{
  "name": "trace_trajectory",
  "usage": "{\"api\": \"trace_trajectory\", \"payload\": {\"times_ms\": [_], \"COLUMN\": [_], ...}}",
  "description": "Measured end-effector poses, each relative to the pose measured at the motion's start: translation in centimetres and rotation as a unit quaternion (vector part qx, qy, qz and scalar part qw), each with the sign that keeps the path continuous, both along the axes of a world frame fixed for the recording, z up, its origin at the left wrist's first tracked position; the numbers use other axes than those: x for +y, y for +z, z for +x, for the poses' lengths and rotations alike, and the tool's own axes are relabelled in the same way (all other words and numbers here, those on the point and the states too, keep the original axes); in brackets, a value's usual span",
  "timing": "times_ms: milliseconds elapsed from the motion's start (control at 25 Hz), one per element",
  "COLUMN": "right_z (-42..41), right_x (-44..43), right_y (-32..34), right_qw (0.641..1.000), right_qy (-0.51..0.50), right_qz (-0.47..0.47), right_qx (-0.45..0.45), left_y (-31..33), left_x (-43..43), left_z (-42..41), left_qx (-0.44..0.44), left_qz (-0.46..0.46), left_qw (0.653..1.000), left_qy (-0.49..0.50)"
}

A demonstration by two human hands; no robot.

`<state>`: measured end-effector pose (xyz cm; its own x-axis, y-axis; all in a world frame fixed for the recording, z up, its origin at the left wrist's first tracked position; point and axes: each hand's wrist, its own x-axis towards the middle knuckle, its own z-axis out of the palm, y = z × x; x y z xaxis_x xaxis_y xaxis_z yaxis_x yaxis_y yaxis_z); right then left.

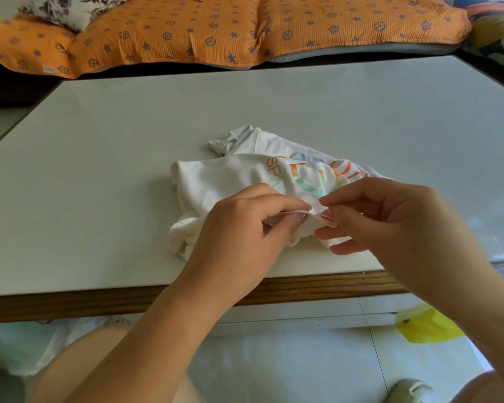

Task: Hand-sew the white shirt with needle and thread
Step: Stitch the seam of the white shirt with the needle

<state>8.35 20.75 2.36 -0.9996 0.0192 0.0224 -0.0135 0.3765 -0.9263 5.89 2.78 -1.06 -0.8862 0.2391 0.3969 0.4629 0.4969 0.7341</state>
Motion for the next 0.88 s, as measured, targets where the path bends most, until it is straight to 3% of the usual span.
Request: {"api": "trace_trajectory", "payload": {"times_ms": [400, 880], "right_z": [0.29, 0.09], "right_x": [0.45, 0.89], "right_y": [0.65, 0.78], "right_qw": [0.995, 0.994], "right_qy": [0.039, 0.068], "right_qz": [0.087, 0.084], "right_qx": [-0.001, -0.010], "left_y": [0.18, 0.27], "left_x": [-0.43, -0.49], "left_z": [0.00, -0.22], "left_qx": [-0.028, -0.073], "left_qz": [0.018, 0.035], "left_qw": [0.999, 0.996], "left_qy": [-0.011, -0.026]}}
